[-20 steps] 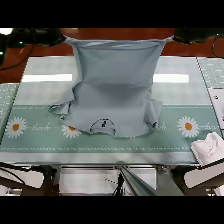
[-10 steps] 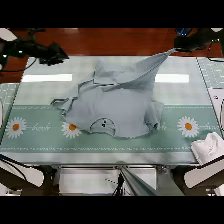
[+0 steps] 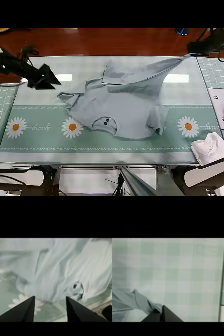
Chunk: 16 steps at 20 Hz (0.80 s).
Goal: Fold the shirts.
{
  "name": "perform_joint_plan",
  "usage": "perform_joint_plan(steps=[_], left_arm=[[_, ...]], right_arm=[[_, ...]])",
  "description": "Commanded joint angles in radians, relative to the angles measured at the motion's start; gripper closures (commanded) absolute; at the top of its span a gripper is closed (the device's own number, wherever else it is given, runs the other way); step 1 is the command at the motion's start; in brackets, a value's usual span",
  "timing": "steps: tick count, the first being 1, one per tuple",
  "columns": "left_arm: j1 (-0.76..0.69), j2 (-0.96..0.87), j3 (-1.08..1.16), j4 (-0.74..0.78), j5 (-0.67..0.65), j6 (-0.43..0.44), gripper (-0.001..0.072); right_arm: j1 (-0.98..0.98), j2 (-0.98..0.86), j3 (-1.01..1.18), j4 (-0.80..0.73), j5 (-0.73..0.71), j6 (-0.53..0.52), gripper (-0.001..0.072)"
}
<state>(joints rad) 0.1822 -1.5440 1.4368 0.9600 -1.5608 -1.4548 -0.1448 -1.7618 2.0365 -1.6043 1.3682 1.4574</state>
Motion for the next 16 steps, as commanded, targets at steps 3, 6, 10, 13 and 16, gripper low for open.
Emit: perform_joint_plan(steps=[3,6,10,13,16], left_arm=[[-0.064,0.162,-0.465,-0.100,0.185,0.067,0.0152],[-0.127,0.162,-0.615,-0.192,0.297,0.099,0.0152],[-0.228,0.159,-0.690,-0.237,0.453,0.101,0.0152],[-0.286,0.159,-0.692,-0.266,0.561,0.100,0.0152],[-0.307,0.137,-0.691,-0.293,0.611,0.097,0.0152]], right_arm=[[-0.113,0.002,0.000,0.010,0.102,0.003,0.0691],[-0.147,0.002,0.000,0.038,0.113,0.002,0.0691],[-0.147,0.002,0.000,0.031,0.097,-0.003,0.0692],[-0.147,0.002,-0.001,0.024,0.091,-0.003,0.0691],[-0.147,0.002,0.000,0.025,0.092,-0.003,0.0691]])
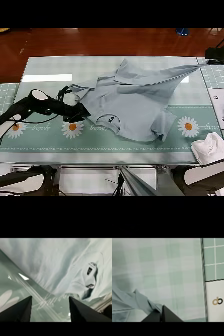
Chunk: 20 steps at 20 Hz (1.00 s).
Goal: Fold the shirts.
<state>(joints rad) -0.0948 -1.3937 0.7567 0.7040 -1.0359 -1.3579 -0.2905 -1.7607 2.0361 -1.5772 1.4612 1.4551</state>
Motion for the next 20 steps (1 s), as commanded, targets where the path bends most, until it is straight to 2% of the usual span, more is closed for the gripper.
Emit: perform_joint_plan(steps=[1,7,8,10,12,13,17,20], left_arm=[[-0.030,-0.029,-0.011,-0.050,0.088,0.000,0.0152],[-0.069,-0.114,-0.009,-0.201,0.183,0.004,0.0161],[-0.084,-0.119,-0.008,-0.225,0.211,0.003,0.0205],[-0.107,-0.122,-0.008,-0.262,0.258,0.000,0.0370],[-0.112,-0.121,-0.008,-0.278,0.270,0.011,0.0635],[-0.110,-0.117,-0.008,-0.279,0.262,0.036,0.0687],[-0.080,-0.039,0.018,-0.278,0.119,0.155,0.0689],[0.014,0.132,0.080,-0.278,0.053,0.168,0.0689]], right_arm=[[-0.002,0.000,0.000,-0.002,-0.001,-0.001,0.0691],[-0.002,0.000,0.000,0.001,0.002,-0.001,0.0692],[-0.002,0.000,0.000,0.001,0.002,-0.001,0.0692],[-0.002,0.000,0.000,0.000,0.004,-0.001,0.0691],[-0.002,0.001,0.000,0.000,0.007,-0.001,0.0691],[-0.002,0.001,0.000,0.000,0.011,-0.002,0.0691],[-0.002,0.002,0.000,0.000,0.029,-0.017,0.0691],[-0.002,0.024,0.000,0.000,0.031,-0.020,0.0691]])
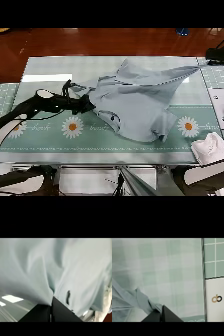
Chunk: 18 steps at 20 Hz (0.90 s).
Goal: Fold the shirts.
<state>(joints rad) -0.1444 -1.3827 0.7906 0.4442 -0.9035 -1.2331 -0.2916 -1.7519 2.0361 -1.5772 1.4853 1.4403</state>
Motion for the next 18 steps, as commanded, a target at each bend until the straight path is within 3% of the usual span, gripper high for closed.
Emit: perform_joint_plan(steps=[1,5,10,15,18], left_arm=[[0.118,0.191,0.085,-0.018,-0.098,0.043,0.0689],[0.369,0.379,0.309,-0.019,-0.187,0.007,0.0689],[0.584,0.404,0.699,-0.019,-0.367,-0.041,0.0689],[0.628,0.405,1.018,-0.019,-0.430,-0.090,0.0688],[0.628,0.405,1.131,0.007,-0.532,-0.126,0.0688]], right_arm=[[-0.001,0.030,0.000,0.000,-0.003,-0.005,0.0692],[0.000,0.142,0.000,0.026,-0.060,0.000,0.0692],[0.000,0.349,0.000,0.096,-0.074,0.014,0.0692],[0.000,0.580,0.000,0.222,-0.068,0.018,0.0691],[0.000,0.702,0.000,0.236,-0.028,0.019,0.0692]])
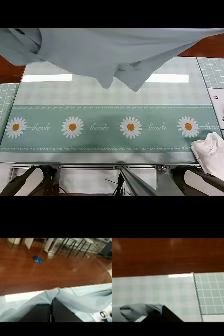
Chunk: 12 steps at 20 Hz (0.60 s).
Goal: Fold the shirts.
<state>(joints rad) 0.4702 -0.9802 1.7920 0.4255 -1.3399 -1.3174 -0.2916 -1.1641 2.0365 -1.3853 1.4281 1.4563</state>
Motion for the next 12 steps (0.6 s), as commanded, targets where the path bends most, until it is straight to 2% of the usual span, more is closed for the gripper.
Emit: perform_joint_plan(steps=[1,4,6,10,12], left_arm=[[0.014,0.004,0.144,0.059,-0.144,-0.055,0.0689],[0.013,0.003,0.134,0.253,-0.271,-0.094,0.0688],[0.013,0.000,0.082,0.320,-0.276,-0.094,0.0688],[-0.015,-0.043,-0.105,0.320,-0.275,-0.083,0.0688],[-0.057,-0.079,-0.222,0.320,-0.253,-0.039,0.0688]], right_arm=[[0.000,0.148,0.000,0.044,0.053,0.006,0.0691],[0.000,0.190,0.000,0.045,0.200,0.009,0.0692],[0.000,0.187,-0.030,0.045,0.243,0.009,0.0692],[0.001,0.147,-0.220,0.088,0.251,0.006,0.0692],[0.001,0.113,-0.356,0.139,0.198,0.004,0.0692]])
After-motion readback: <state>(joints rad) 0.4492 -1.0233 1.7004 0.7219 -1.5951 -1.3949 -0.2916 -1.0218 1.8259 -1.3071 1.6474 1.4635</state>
